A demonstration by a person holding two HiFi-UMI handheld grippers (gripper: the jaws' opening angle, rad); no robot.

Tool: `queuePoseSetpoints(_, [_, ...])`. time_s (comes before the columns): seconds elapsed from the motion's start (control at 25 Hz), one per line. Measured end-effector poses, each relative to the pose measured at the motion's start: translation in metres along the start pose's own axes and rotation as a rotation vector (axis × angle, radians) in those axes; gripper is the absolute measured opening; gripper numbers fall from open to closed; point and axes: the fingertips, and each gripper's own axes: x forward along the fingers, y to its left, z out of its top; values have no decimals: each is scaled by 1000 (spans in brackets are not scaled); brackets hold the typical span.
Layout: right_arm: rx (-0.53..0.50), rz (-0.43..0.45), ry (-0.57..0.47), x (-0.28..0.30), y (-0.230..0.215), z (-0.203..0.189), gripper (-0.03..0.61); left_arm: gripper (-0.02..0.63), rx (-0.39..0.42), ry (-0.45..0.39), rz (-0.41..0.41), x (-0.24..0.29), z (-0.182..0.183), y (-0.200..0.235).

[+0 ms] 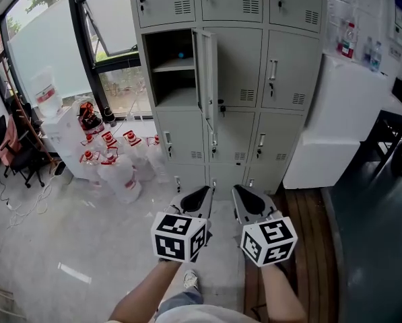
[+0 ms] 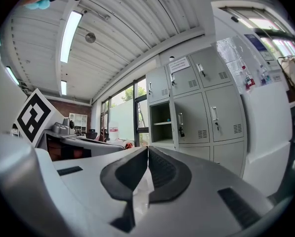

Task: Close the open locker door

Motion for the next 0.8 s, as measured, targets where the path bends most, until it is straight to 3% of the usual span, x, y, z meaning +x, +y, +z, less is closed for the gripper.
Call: queuePoseSetpoints(0.8, [-5,-61,4,173,-34,24,6,6,6,3,-78,103,43,143])
